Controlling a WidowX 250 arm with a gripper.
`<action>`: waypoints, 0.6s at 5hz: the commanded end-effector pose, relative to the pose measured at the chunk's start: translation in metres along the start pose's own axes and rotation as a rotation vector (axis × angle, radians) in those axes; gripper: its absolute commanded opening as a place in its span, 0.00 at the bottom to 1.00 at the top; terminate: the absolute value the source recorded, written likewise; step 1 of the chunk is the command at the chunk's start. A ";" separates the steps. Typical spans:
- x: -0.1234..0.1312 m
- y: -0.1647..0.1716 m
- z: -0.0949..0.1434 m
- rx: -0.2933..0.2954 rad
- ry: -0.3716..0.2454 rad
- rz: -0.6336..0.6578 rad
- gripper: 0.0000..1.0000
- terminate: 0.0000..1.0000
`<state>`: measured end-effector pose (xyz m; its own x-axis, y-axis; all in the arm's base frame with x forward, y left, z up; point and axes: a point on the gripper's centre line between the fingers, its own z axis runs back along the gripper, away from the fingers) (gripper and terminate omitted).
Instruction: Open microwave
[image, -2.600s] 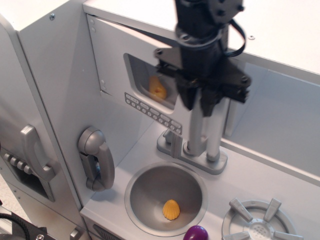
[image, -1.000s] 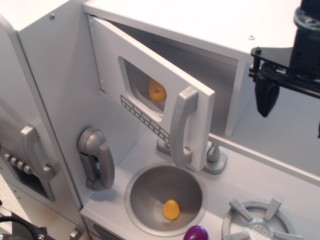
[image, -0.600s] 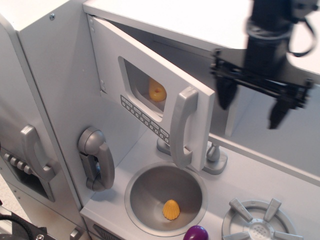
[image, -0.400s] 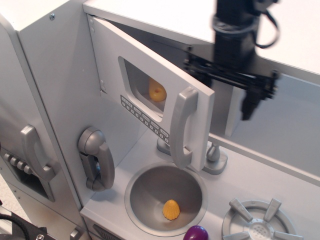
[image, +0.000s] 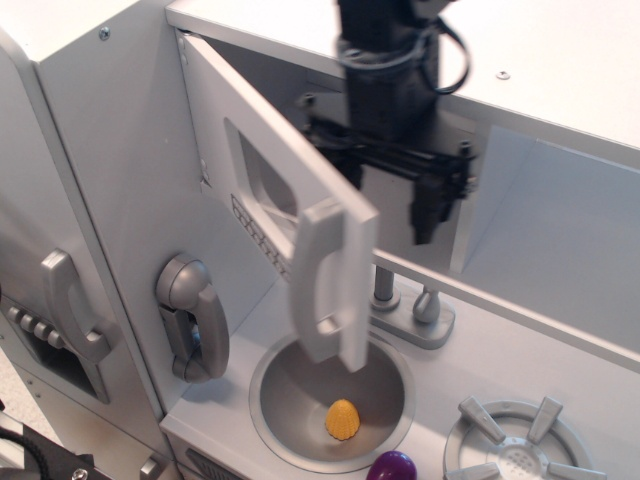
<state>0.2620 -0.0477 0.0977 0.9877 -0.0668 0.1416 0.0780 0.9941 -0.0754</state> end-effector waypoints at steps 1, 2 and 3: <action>-0.034 0.039 0.024 0.017 -0.056 -0.052 1.00 0.00; -0.055 0.056 0.030 0.023 -0.074 -0.091 1.00 0.00; -0.062 0.071 0.040 0.028 -0.099 -0.088 1.00 0.00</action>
<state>0.1931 0.0260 0.1123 0.9650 -0.1424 0.2203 0.1567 0.9864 -0.0488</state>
